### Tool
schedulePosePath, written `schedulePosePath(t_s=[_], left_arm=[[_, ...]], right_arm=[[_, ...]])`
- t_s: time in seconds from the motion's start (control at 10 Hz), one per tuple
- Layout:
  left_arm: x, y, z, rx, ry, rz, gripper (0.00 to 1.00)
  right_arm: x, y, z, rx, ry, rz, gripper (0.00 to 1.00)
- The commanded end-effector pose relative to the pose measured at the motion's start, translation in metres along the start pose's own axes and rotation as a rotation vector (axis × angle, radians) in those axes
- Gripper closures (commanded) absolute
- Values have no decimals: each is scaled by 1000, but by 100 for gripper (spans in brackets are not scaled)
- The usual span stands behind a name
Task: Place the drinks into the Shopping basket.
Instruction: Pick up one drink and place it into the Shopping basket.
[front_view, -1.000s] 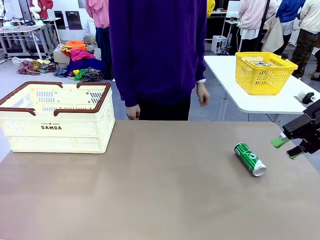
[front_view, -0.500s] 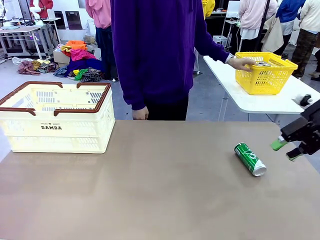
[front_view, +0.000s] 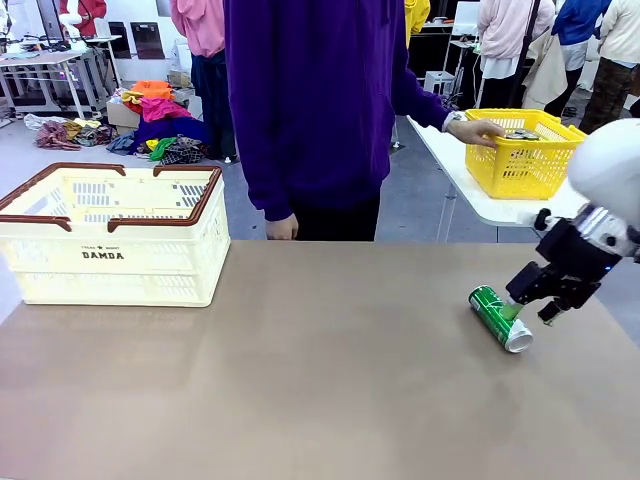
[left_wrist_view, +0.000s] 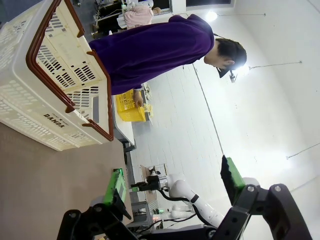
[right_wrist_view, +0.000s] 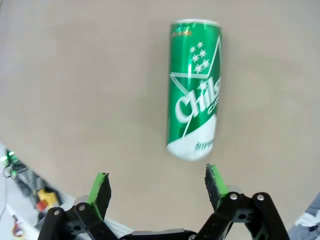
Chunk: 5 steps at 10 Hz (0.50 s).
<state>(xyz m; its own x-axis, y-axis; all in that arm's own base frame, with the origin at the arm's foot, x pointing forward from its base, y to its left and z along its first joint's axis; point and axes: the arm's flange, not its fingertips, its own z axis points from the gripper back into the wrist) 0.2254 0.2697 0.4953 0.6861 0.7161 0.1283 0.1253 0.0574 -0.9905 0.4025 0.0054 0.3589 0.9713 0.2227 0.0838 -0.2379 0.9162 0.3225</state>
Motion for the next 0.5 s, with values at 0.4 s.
schedulePosePath(t_s=[0.4], left_arm=[[0,-1,2,-12,4,-10,0]], right_arm=[[40,-3,-47,-217,-107,42,0]])
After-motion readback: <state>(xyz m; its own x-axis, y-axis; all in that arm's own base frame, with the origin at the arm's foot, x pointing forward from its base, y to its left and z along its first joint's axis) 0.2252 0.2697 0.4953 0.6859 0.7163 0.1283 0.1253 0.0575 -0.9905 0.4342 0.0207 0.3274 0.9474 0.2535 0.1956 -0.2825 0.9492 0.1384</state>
